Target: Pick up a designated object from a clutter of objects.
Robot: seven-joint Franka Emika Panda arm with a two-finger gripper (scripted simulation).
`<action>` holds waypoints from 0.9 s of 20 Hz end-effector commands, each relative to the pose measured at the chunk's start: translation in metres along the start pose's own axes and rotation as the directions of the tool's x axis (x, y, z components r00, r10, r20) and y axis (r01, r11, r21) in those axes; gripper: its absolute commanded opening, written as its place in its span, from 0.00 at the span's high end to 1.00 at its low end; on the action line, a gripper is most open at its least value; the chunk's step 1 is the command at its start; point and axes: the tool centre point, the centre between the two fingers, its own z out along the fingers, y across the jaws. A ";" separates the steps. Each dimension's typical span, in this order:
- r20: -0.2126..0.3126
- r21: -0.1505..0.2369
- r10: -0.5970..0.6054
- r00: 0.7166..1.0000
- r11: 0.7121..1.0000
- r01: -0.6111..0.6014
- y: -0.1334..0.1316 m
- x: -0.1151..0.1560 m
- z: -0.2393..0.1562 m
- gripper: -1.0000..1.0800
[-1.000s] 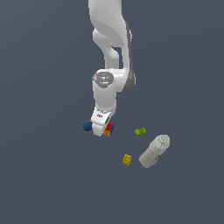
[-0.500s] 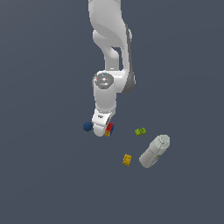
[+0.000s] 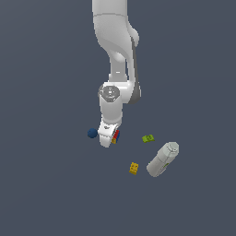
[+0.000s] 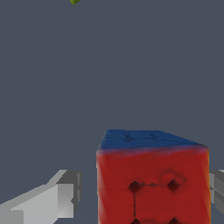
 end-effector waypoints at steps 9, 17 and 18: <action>0.000 -0.001 -0.001 1.000 1.000 0.001 0.000 0.000 0.012 1.00; 0.000 -0.003 -0.001 1.000 1.000 0.001 0.001 0.000 0.011 1.00; 0.000 -0.003 -0.001 1.000 1.000 0.001 0.001 0.000 0.010 1.00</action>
